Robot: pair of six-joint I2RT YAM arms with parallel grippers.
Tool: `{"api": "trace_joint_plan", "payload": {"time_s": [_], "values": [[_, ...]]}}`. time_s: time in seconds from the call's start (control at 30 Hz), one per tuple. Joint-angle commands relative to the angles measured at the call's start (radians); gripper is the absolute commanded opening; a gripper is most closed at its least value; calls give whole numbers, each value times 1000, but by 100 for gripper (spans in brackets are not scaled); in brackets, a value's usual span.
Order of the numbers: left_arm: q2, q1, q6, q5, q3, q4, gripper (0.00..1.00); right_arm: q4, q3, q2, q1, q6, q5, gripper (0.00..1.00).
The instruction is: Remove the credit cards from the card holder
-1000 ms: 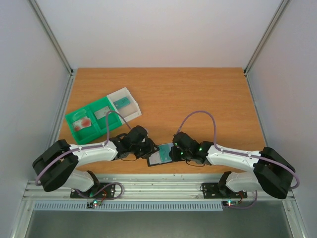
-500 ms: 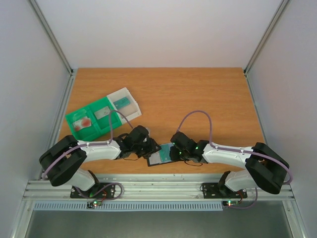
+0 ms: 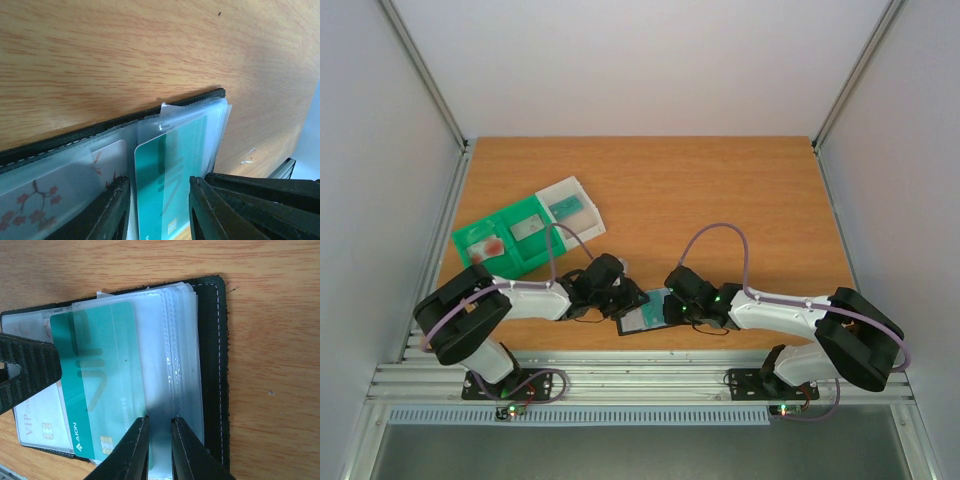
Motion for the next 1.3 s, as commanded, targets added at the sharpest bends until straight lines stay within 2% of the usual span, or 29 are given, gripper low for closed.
{"api": "trace_joint_plan", "payload": {"time_s": [0.0, 0.13, 0.33, 0.47, 1.07, 1.27], "values": [[33, 0, 0, -10, 3, 72, 33, -9, -24, 17, -5, 12, 23, 14], [42, 1, -3, -18, -3, 80, 24, -9, -24, 20, -4, 12, 23, 13], [22, 0, -1, -22, -19, 99, 1, -12, -27, 21, -5, 18, 23, 12], [-18, 0, -1, -25, -38, 104, 0, -21, -25, 20, -5, 17, 56, 11], [-174, 18, 49, -66, -58, -66, 0, -60, -7, -20, -5, 1, 76, 7], [-243, 24, 89, -58, -59, -126, 0, -77, 12, -80, -7, -78, 70, 10]]}}
